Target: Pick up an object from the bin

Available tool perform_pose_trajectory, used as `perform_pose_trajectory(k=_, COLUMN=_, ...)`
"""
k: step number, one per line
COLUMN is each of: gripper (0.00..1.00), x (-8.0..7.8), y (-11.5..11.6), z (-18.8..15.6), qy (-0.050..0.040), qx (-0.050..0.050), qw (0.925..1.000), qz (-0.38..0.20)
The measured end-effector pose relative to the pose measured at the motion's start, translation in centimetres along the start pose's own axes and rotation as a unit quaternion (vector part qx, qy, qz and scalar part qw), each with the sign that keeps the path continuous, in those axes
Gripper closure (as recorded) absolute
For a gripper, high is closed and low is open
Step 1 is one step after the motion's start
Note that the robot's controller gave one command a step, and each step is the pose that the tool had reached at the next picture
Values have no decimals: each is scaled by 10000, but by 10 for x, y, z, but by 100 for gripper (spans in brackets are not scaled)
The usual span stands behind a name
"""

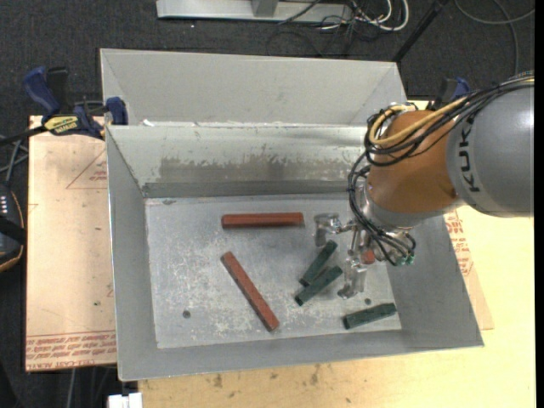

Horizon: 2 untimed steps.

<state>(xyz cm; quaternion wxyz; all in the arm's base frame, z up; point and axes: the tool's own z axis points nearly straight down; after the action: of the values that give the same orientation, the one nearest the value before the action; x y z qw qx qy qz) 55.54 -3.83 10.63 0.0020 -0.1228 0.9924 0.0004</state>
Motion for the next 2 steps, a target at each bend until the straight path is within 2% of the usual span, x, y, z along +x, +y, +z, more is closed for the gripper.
perform_pose_trajectory(k=1, gripper=0, x=-10, y=8, z=23, qy=15, qx=-3, qw=9991, qz=-432)
perform_pose_trajectory(k=2, gripper=100, x=-8, y=7, z=35, qy=16, qx=3, qw=9991, qz=-430)
